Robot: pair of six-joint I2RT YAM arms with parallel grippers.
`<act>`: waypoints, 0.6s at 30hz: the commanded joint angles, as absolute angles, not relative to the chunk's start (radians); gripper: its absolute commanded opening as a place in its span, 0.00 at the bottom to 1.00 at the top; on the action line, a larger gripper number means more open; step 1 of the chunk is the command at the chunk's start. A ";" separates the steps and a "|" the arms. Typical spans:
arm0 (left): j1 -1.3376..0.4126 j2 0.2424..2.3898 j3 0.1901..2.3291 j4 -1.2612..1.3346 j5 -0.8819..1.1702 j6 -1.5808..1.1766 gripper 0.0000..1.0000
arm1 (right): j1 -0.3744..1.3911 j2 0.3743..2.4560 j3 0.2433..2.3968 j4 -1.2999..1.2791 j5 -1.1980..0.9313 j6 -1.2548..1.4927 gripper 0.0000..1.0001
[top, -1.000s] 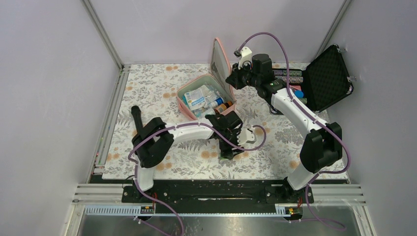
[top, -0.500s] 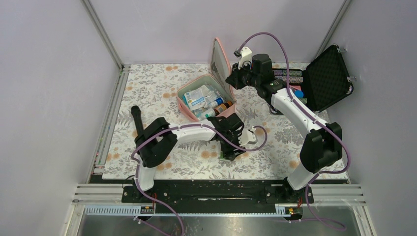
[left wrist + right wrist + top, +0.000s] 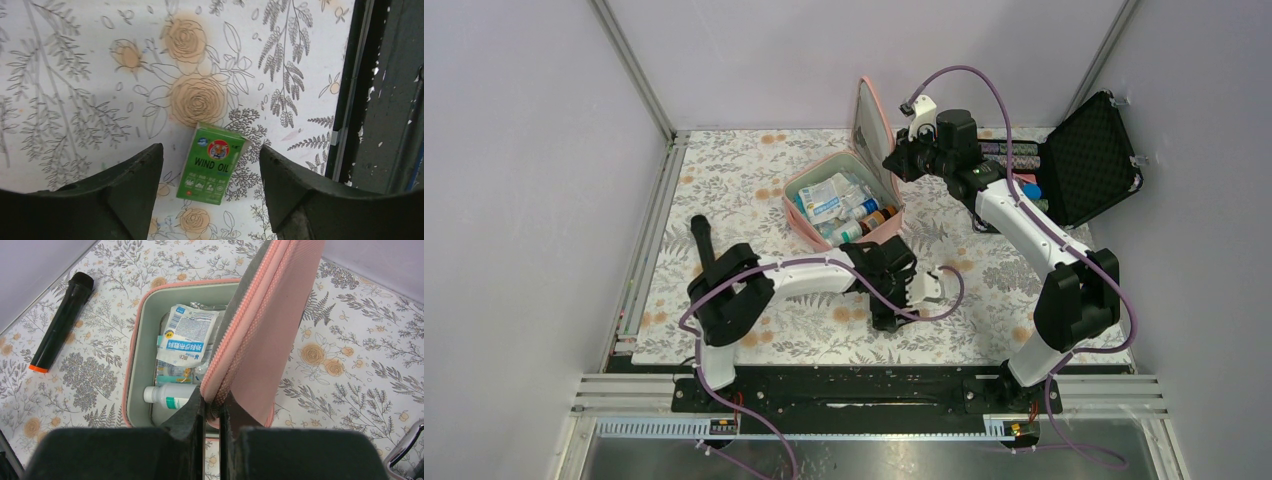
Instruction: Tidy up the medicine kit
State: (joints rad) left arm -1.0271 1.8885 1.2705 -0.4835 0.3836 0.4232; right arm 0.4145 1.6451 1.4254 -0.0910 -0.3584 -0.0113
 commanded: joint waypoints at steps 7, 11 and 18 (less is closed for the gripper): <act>-1.063 1.876 1.216 -0.404 0.350 0.558 0.70 | 0.419 1.667 1.413 -0.122 -0.379 0.006 0.00; -1.064 1.894 1.227 -0.391 0.358 0.559 0.64 | 0.419 1.669 1.411 -0.123 -0.382 0.008 0.00; -1.065 1.915 1.233 -0.407 0.375 0.575 0.42 | 0.418 1.670 1.410 -0.122 -0.380 0.007 0.00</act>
State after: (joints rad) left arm -1.0599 1.9003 1.2205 -0.4194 0.3626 0.5457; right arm 0.4145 1.6451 1.4254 -0.0910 -0.3592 -0.0113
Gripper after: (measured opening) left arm 0.470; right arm 0.103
